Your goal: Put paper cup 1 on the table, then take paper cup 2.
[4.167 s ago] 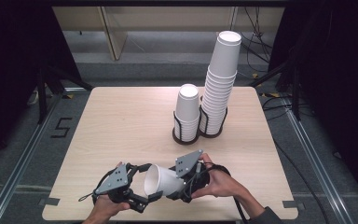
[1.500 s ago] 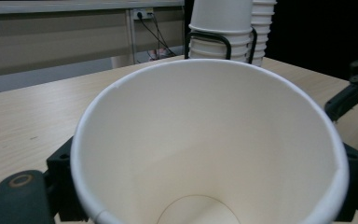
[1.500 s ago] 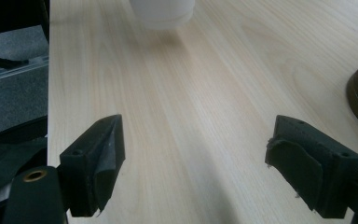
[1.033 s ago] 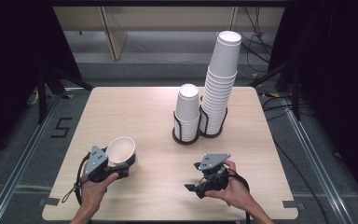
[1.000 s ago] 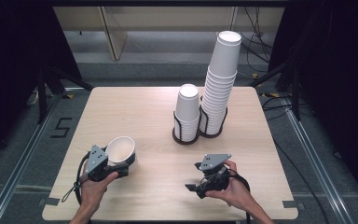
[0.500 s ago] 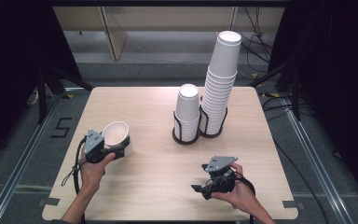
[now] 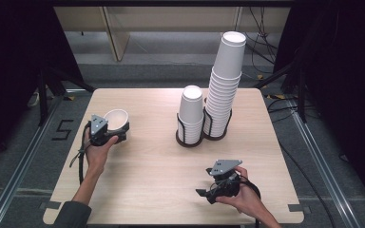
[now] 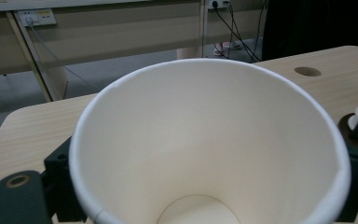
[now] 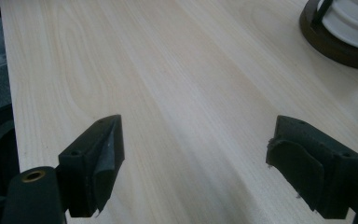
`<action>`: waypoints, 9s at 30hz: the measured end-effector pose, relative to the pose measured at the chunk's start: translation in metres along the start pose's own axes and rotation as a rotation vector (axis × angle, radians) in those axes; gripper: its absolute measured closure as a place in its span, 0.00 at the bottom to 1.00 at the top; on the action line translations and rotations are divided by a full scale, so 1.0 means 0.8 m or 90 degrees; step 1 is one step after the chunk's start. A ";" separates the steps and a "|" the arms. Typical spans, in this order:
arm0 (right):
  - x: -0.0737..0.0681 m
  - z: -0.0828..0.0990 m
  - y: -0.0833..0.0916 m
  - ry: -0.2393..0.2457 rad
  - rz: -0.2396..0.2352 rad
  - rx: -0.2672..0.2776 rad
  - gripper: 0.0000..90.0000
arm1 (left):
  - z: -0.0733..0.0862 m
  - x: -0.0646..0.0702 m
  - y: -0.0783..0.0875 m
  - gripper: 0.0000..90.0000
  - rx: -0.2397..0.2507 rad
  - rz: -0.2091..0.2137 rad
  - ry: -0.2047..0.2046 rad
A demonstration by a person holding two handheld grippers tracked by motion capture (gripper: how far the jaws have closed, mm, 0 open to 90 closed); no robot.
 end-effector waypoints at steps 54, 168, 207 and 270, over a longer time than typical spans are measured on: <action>0.001 -0.001 0.008 -0.017 0.007 0.012 0.20 | 0.027 0.055 0.070 0.17 -0.046 0.082 0.033; 0.172 -0.293 0.177 -0.154 0.216 0.342 0.17 | 0.044 0.185 0.156 0.16 -0.001 0.306 -0.066; 0.164 -0.341 0.236 -0.178 0.212 0.466 0.19 | 0.046 0.186 0.154 0.16 -0.006 0.313 -0.075; 0.045 -0.065 0.102 -0.137 0.106 0.317 0.19 | 0.049 0.187 0.147 0.16 -0.009 0.302 -0.057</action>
Point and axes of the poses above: each handheld gripper's, and its own axes: y roughly backward along the jaws, z roughly out of its underside, x roughly to its right, the point moved 2 cm from there along -y, roughly forward along the jaws, and after that the axes turned 10 degrees about -y, right-handed, at the moved point
